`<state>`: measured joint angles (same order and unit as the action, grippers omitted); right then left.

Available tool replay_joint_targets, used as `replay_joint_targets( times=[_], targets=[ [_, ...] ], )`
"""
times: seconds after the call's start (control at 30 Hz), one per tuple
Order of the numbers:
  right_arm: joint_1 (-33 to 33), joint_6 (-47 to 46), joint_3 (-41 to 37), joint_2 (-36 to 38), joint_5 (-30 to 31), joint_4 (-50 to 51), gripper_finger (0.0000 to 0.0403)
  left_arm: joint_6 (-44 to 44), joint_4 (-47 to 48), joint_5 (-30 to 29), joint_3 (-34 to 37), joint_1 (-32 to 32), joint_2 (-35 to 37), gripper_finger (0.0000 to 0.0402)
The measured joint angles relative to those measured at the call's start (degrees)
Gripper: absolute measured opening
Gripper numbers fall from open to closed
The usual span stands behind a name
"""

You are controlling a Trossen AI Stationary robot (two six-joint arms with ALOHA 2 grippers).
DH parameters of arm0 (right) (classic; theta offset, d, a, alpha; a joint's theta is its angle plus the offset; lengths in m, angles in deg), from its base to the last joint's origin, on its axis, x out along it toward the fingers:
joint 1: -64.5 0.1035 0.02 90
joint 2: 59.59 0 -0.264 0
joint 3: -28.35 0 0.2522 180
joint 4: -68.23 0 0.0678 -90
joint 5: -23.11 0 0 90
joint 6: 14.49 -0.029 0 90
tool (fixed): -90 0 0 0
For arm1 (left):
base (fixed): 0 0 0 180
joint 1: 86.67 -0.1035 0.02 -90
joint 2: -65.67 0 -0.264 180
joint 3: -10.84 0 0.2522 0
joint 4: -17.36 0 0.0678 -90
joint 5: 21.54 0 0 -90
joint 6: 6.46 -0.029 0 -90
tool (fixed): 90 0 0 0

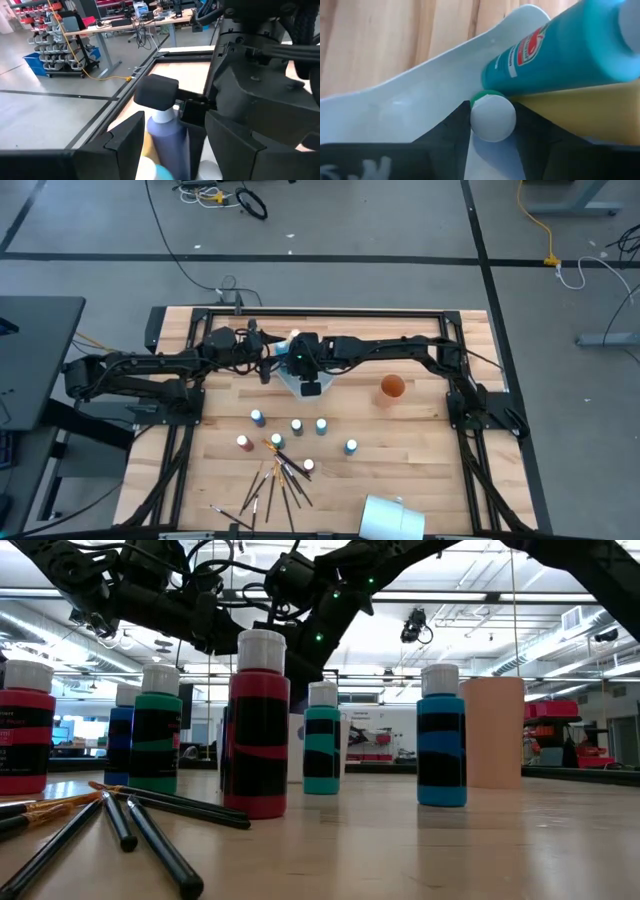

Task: Pick & Place Paint Supplies
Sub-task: Put the green paint bottle into the white bin, then put the small blue paint bottle into the white bin

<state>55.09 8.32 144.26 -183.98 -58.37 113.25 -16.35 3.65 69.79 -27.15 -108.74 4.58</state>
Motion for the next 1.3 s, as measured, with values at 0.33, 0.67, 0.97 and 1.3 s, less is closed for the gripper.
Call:
replay_joint_targets(
  times=[0.33,0.67,0.97,1.3],
  targets=[
    [0.1,2.2,-0.1,0.0,2.5,-2.0,0.0191,0.7,-0.1,2.3,0.0,0.0,0.0,0.0217],
    [1.1,3.6,-0.1,0.0,3.8,-2.7,0.0179,2.3,0.3,3.1,0.0,0.0,0.0,0.0217],
    [3.4,9.9,-0.1,0.0,19.3,-2.9,0.0172,2.6,0.3,4.4,0.0,0.0,0.0,0.0217],
    [5.1,10.8,-0.1,0.4,22.3,-2.8,0.0172,8.0,2.5,5.0,0.0,0.1,0.0,0.0217]
  ],
)
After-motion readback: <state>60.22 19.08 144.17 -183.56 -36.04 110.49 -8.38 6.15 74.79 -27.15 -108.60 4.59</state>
